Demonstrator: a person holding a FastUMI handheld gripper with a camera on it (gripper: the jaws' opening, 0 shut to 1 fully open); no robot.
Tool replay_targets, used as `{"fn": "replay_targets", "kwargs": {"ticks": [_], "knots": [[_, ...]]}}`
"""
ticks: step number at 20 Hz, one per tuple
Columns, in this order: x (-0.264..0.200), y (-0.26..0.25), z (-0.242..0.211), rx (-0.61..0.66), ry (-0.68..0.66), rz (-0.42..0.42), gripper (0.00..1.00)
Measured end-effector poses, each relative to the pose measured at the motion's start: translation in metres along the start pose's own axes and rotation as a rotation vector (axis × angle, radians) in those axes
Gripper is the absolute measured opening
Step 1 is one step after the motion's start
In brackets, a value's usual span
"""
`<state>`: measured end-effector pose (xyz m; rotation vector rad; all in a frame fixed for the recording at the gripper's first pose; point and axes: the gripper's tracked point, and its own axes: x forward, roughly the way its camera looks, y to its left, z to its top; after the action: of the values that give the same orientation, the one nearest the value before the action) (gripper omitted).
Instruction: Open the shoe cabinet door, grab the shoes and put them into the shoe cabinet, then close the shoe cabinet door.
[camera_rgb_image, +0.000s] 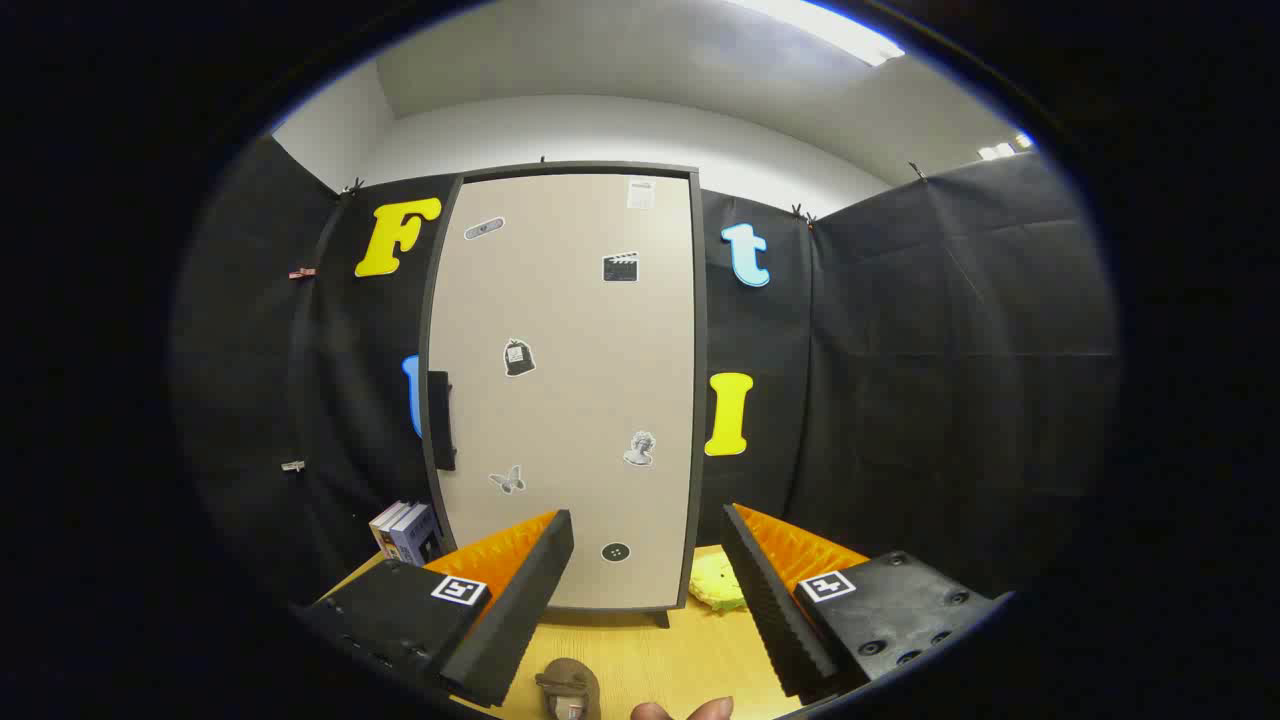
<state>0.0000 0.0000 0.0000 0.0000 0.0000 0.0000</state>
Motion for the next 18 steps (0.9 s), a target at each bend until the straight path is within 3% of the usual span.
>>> {"fn": "replay_targets", "kwargs": {"ticks": [18], "knots": [[-0.006,0.027,0.016,0.009,-0.011,0.081,0.97]]}}
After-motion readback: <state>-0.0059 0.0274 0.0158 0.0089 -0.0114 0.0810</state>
